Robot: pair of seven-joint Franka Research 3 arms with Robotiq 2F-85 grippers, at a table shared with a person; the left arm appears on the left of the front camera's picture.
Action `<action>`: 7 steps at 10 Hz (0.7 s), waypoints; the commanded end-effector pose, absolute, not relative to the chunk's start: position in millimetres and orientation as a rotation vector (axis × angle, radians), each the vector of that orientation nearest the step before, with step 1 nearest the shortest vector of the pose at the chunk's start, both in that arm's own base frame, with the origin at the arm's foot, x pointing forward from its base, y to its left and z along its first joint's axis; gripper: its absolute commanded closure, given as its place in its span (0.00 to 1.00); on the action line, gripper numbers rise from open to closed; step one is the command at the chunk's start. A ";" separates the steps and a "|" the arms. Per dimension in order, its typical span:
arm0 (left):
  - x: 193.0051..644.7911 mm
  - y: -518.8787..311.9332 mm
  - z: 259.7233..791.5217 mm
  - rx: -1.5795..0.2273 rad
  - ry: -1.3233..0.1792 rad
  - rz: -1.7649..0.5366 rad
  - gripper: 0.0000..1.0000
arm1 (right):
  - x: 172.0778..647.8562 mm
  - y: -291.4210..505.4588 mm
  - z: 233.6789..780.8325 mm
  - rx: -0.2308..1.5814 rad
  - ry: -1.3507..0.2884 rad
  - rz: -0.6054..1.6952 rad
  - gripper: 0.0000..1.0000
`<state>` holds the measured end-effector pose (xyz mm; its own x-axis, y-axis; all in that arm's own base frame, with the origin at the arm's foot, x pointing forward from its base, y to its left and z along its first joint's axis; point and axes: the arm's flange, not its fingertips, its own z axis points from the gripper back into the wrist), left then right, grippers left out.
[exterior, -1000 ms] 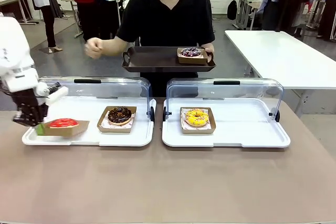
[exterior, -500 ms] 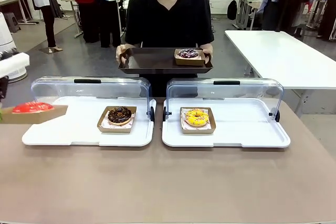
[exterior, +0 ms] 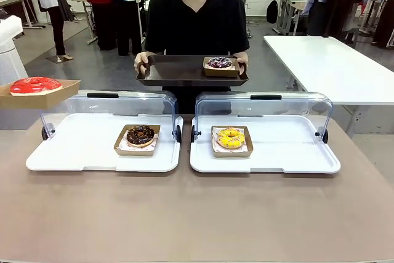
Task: Provide the desired donut to the person.
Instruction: Pick up and lift the Paper togo box containing the Donut pointed at by the person.
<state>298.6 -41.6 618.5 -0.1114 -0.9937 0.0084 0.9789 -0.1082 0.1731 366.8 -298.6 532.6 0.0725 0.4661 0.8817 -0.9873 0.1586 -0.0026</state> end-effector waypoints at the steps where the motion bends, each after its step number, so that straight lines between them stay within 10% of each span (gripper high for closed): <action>1: 311.0 -39.1 612.2 0.126 -0.142 -1.641 1.00 | 365.1 -298.9 532.7 0.758 -0.889 1.266 0.00; 7: 302.8 -40.2 616.0 0.126 -0.147 -1.667 1.00 | 365.1 -298.9 532.7 0.758 -0.889 1.266 0.00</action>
